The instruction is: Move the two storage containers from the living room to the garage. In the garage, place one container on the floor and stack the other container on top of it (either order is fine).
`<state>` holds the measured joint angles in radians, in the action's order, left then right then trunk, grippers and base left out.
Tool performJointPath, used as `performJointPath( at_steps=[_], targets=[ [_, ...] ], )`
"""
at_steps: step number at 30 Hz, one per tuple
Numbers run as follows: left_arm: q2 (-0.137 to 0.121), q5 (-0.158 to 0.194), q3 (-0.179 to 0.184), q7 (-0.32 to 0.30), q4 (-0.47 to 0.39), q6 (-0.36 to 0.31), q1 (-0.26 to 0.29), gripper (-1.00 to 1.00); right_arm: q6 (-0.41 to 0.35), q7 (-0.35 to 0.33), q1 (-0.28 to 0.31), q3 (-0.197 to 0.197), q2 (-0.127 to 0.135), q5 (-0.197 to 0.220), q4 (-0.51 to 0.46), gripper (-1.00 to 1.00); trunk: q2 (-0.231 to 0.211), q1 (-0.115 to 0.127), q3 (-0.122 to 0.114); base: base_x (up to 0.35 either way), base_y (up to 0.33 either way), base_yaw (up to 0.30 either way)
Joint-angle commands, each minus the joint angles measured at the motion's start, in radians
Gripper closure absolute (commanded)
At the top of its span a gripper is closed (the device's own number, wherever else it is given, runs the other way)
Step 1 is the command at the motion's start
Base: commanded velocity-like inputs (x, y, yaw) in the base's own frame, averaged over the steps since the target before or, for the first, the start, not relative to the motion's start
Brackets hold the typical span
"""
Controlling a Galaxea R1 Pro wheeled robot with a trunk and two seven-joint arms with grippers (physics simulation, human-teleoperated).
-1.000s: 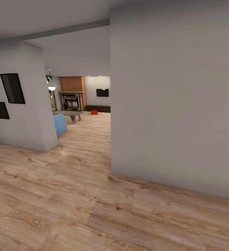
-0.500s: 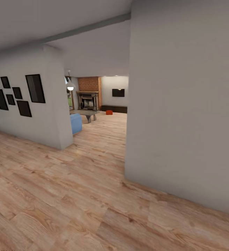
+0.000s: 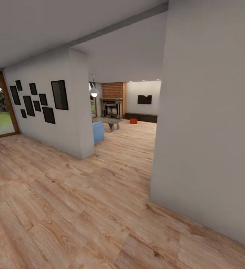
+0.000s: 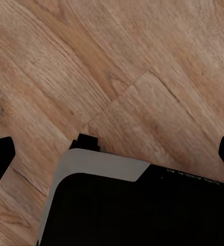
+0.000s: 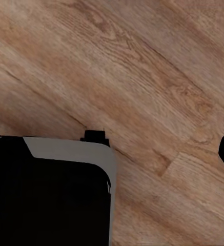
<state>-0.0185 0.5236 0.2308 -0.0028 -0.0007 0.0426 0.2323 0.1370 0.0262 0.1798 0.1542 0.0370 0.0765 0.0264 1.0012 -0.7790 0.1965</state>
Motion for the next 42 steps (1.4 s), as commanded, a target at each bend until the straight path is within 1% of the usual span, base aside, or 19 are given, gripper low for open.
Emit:
performJointPath(
  at_steps=[1,19,21,42],
  targets=[
    [0.0,0.009,0.008,0.0,0.001,0.002,0.001,-1.0,0.006,0.001,0.001,0.008,0.0,0.008,0.003,-1.0,0.001,-0.001,0.001,0.322,0.0,0.293],
    [0.001,0.009,0.008,0.0,0.001,0.002,0.001,-1.0,0.006,0.002,0.001,0.008,0.0,0.007,0.003,-1.0,0.001,-0.001,0.001,0.322,0.0,0.293],
    [0.001,0.009,0.008,0.0,0.001,0.003,0.001,-1.0,0.006,0.002,0.001,0.013,0.001,0.002,0.003,-1.0,0.001,-0.001,0.001,0.322,0.0,0.232],
    [0.001,0.009,0.008,0.0,0.001,0.003,0.001,-1.0,0.003,0.0,0.001,0.02,0.003,-0.004,0.003,-1.0,0.001,-0.001,0.001,0.322,0.0,0.019]
  ],
)
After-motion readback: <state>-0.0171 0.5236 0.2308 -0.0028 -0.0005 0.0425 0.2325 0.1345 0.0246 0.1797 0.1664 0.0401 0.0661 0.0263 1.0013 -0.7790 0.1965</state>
